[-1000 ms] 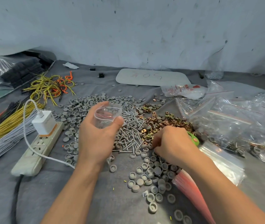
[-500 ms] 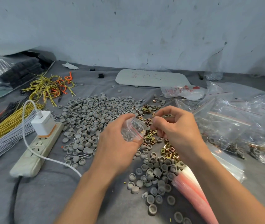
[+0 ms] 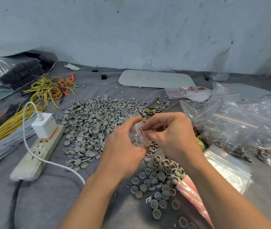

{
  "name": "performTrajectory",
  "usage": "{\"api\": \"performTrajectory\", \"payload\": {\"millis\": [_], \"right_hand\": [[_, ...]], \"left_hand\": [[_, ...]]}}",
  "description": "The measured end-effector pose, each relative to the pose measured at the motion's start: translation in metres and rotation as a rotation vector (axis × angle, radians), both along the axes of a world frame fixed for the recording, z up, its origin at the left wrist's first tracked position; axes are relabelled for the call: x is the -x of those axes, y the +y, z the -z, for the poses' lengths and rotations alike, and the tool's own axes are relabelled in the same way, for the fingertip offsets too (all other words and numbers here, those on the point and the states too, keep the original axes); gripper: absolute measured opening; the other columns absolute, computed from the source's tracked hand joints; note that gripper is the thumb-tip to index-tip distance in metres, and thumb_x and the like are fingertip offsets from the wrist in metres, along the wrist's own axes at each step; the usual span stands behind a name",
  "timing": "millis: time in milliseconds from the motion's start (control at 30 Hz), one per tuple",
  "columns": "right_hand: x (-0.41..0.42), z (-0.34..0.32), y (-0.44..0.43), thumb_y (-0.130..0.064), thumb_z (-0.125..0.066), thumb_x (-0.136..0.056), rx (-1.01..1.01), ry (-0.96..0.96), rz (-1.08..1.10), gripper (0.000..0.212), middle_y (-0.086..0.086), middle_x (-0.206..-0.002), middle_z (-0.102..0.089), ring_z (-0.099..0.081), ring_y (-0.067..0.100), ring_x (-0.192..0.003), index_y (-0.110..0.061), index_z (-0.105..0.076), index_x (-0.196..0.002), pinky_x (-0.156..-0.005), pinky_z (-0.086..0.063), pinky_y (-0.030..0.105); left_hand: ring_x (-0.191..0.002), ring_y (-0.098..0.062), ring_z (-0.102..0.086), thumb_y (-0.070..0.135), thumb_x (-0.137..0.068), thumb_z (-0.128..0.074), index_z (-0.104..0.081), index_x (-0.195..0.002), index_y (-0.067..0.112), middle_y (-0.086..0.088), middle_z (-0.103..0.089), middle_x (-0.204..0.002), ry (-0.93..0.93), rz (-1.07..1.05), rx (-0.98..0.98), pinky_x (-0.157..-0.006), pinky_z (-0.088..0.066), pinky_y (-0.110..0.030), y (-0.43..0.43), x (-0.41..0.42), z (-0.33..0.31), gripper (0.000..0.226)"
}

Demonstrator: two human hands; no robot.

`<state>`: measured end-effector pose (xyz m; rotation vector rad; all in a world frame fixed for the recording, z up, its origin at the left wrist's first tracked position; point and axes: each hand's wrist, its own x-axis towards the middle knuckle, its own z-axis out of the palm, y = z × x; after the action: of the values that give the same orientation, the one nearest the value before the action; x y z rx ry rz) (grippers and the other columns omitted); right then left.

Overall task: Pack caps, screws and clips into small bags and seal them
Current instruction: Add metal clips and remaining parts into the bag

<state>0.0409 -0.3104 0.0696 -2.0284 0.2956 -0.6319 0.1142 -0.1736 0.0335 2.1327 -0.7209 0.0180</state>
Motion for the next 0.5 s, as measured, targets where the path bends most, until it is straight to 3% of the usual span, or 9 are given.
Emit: {"api": "performTrajectory", "payload": {"millis": [200,300,433,467,500], "right_hand": [[-0.001,0.003,0.001,-0.001,-0.081,-0.079,-0.054,0.008,-0.025,0.024,-0.012,-0.075,-0.078,-0.076,0.005,-0.072,-0.024,-0.083,-0.084,-0.069,-0.061,0.022],[-0.002,0.003,-0.010,-0.006,-0.082,-0.083,-0.041,-0.047,0.086,0.021,-0.014,-0.076,-0.078,-0.075,0.003,-0.074,-0.027,-0.083,-0.083,-0.072,-0.061,0.023],[0.007,0.004,-0.035,-0.009,-0.081,-0.085,0.279,0.152,0.232,0.029,-0.025,-0.067,-0.068,-0.067,-0.008,-0.066,-0.035,-0.079,-0.073,-0.064,-0.049,0.003],[0.009,0.006,-0.039,-0.011,-0.081,-0.085,0.364,0.249,0.214,0.031,-0.027,-0.069,-0.066,-0.066,-0.004,-0.068,-0.038,-0.077,-0.071,-0.073,-0.051,0.007],[0.009,0.008,-0.041,-0.014,-0.081,-0.084,0.458,0.343,0.190,0.029,-0.027,-0.071,-0.064,-0.064,0.001,-0.074,-0.039,-0.077,-0.071,-0.086,-0.052,0.020]], "left_hand": [[-0.090,0.001,-0.064,0.022,-0.076,-0.080,-0.052,-0.131,0.053,0.020,-0.068,-0.105,0.009,0.006,0.045,-0.074,-0.048,-0.019,0.002,-0.002,0.001,0.069],[-0.093,0.006,-0.061,0.028,-0.077,-0.085,-0.052,-0.129,0.056,0.020,-0.065,-0.108,0.024,-0.018,0.084,-0.074,-0.042,-0.012,0.004,-0.003,0.001,0.068],[-0.089,0.019,-0.057,0.031,-0.078,-0.087,-0.051,-0.128,0.060,0.020,-0.065,-0.113,0.042,-0.027,0.121,-0.065,-0.040,-0.001,0.008,-0.006,0.000,0.068],[-0.085,0.024,-0.056,0.031,-0.078,-0.087,-0.051,-0.128,0.060,0.020,-0.065,-0.112,0.045,-0.024,0.130,-0.062,-0.040,0.001,0.009,-0.006,0.000,0.068],[-0.078,0.027,-0.054,0.030,-0.078,-0.087,-0.051,-0.128,0.059,0.019,-0.065,-0.111,0.048,-0.020,0.138,-0.061,-0.039,0.004,0.009,-0.006,0.000,0.069]]}}
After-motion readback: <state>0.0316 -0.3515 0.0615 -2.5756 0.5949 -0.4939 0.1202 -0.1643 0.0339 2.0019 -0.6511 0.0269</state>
